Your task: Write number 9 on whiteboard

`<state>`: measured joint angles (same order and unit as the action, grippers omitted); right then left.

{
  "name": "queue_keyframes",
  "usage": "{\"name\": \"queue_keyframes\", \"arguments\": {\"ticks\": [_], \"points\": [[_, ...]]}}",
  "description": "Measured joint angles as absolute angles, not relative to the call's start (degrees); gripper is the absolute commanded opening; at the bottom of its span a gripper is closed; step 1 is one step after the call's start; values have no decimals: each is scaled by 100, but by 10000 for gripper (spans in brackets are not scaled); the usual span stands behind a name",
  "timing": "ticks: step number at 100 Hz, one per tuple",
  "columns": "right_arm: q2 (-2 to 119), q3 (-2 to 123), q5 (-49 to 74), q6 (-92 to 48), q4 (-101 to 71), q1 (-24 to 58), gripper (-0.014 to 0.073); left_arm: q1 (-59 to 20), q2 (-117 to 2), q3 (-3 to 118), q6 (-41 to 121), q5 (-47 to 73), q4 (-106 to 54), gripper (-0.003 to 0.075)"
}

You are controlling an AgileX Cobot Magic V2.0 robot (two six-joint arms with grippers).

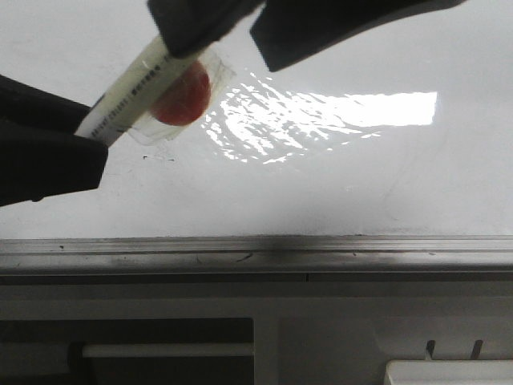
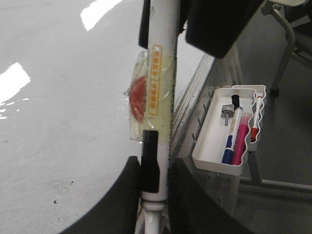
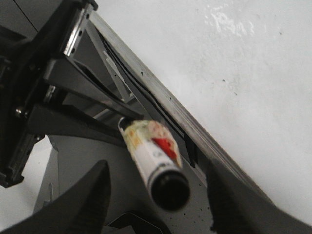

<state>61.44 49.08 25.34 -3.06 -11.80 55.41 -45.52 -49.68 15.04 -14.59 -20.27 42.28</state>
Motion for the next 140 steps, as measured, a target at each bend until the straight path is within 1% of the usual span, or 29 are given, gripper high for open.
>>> {"name": "queue_keyframes", "arguments": {"ticks": [9, 14, 21, 33, 38, 43, 54, 59, 60, 63, 65, 66, 71, 77, 81, 84, 95, 112, 127, 140], "points": [[6286, 4993, 2480, -306, -1180, 5596, 375, -4552, -4968, 1504, -1459, -2027, 4264, -20], [6364, 5006, 2454, -306, -1180, 5610, 345, -4552, -4968, 1504, -1459, -2027, 4264, -20], [6447, 5006, 2439, -306, -1180, 5620, 258, -4552, -4968, 1504, -1459, -2027, 4264, -20], [6520, 5006, 2413, -306, -1180, 5634, 48, -4552, -4968, 1504, -1459, -2027, 4264, -20], [6520, 5006, 2400, -306, -1193, 5634, -24, -4552, -4968, 1504, -1459, -2027, 4275, -20], [6520, 5017, 2387, -316, -1194, 5634, -77, -4552, -4978, 1504, -1459, -1998, 4288, -20], [6520, 5017, 2397, -350, -1205, 5647, -76, -4552, -4978, 1504, -1438, -1988, 4311, -15], [6520, 5017, 2397, -350, -1208, 5647, -76, -4552, -4978, 1504, -1425, -1988, 4311, 15], [6520, 5017, 2397, -350, -1219, 5647, -76, -4552, -4978, 1504, -1425, -1988, 4311, 38], [6520, 5017, 2397, -350, -1218, 5647, -76, -4552, -4978, 1504, -1425, -1980, 4311, 67], [6520, 5017, 2397, -350, -1218, 5647, -76, -4552, -4978, 1504, -1425, -1980, 4311, 113], [6520, 5017, 2397, -350, -1218, 5647, -76, -4552, -4978, 1504, -1425, -1980, 4311, 113], [6520, 5017, 2397, -350, -1230, 5657, -76, -4552, -4978, 1504, -1425, -1980, 4311, 216], [6520, 5017, 2397, -350, -1230, 5651, -76, -4552, -4978, 1504, -1425, -1991, 4300, 309], [6520, 5017, 2397, -350, -1230, 5651, -75, -4552, -4978, 1504, -1425, -2004, 4273, 334], [6520, 5017, 2397, -350, -1220, 5651, -75, -4552, -4965, 1504, -1425, -2004, 4261, 338], [6432, 5017, 2397, -350, -1198, 5548, -62, -4552, -4730, 1504, -1425, -1916, 4004, 317], [6069, 5054, 2397, -239, -1198, 5079, -58, -4480, -3912, 1504, -1425, -1193, 3460, 275], [5952, 5214, 2493, -58, -1198, 4615, -58, -4236, -3284, 1504, -1425, -970, 3290, 274], [5952, 5368, 2555, 0, -1198, 4334, -57, -4034, -3154, 1504, -1425, -955, 2785, 274]]}}
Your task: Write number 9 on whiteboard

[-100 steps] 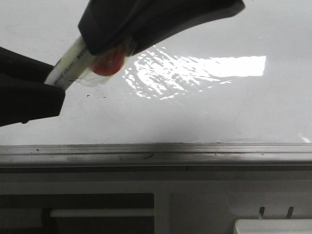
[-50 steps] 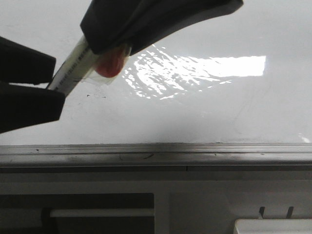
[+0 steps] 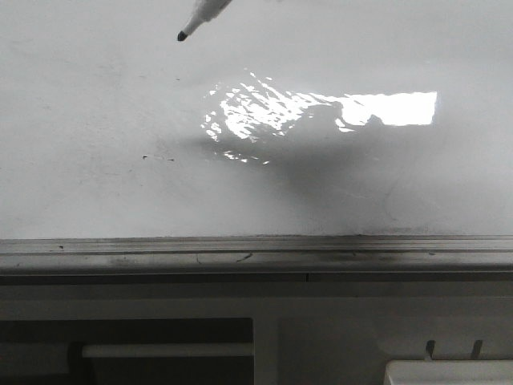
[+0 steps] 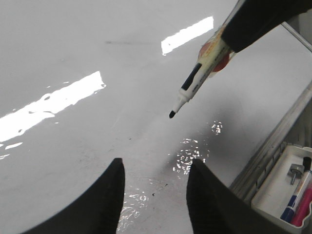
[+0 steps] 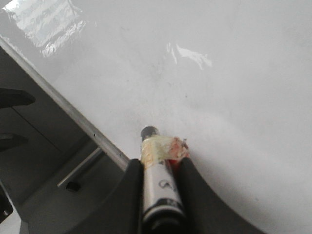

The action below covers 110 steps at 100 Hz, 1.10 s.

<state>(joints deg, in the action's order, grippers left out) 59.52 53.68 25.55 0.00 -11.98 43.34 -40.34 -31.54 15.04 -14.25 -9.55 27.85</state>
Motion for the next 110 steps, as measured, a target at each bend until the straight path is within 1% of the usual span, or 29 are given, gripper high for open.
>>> {"name": "queue_keyframes", "arguments": {"ticks": [11, 28, 64, 92, 100, 110], "points": [[6035, 5514, 2687, 148, -1198, 4056, -57, -3934, -3154, 1504, -1425, -956, 2447, 274], [6419, 5854, 3081, 208, -1194, 3770, -57, -3922, -3154, 1504, -1425, -998, 2334, 274], [7112, 6401, 3143, 235, -1131, 3657, -57, -3922, -3154, 1504, -1435, -1053, 2320, 274], [7746, 6776, 3058, 249, -1309, 3756, -57, -3922, -3154, 1504, -1435, -1173, 2295, 274], [7848, 6805, 3205, 249, -1365, 3856, -57, -3922, -3154, 1504, -1435, -1173, 2295, 274], [7876, 6794, 3755, 274, -1378, 3888, -57, -3922, -3154, 1504, -1435, -1173, 2288, 274]]}}
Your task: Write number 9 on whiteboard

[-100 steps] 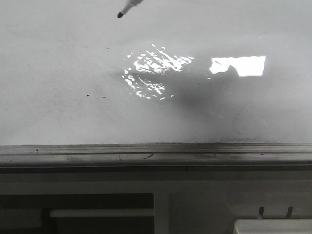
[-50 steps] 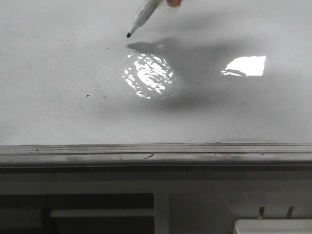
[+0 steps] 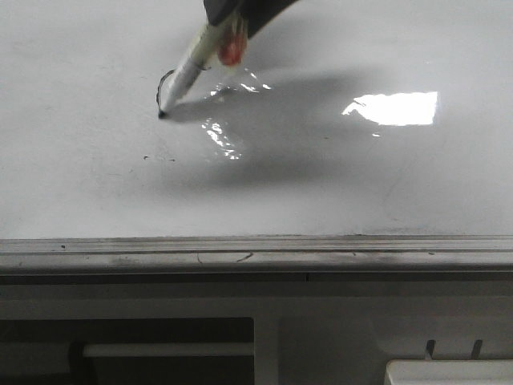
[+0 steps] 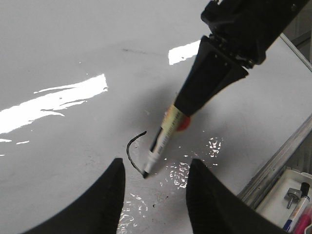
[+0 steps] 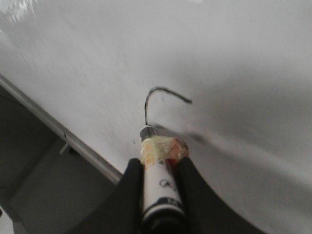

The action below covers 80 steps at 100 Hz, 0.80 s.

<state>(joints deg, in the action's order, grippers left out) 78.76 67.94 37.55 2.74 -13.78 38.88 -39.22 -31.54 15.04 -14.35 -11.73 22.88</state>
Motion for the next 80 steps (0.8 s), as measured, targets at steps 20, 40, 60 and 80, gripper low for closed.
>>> {"name": "queue_keyframes", "arguments": {"ticks": [20, 40, 60, 80], "points": [[7758, 6811, 4096, 381, -1336, 3698, -57, -3922, -3154, 1504, -1435, -1193, 2283, 274], [7705, 7039, 3924, 393, -1171, 3586, -57, -4042, -3154, 1504, -1445, -1199, 2274, 274], [7705, 7117, 3854, 401, -1129, 3539, -57, -4065, -3154, 1504, -1445, -1210, 2274, 274], [7705, 7117, 3852, 405, -1119, 3532, -57, -4065, -3154, 1504, -1445, -1210, 2274, 274]]}}
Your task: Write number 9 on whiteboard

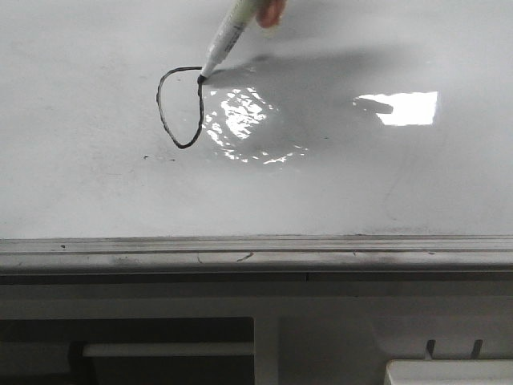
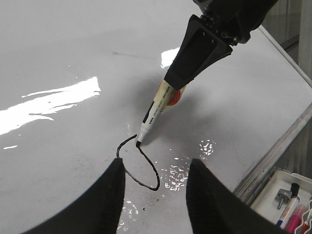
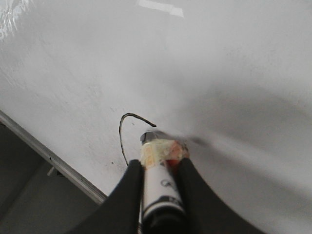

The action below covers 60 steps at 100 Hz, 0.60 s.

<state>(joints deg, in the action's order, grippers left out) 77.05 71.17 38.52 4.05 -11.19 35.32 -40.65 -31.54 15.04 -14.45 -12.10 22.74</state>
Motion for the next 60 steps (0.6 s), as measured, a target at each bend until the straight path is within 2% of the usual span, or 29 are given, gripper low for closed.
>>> {"name": "queue_keyframes", "arguments": {"ticks": [60], "points": [[7608, 6087, 3954, 500, -1537, 3827, -57, -4065, -3154, 1504, -1445, -1210, 2274, 274]]}}
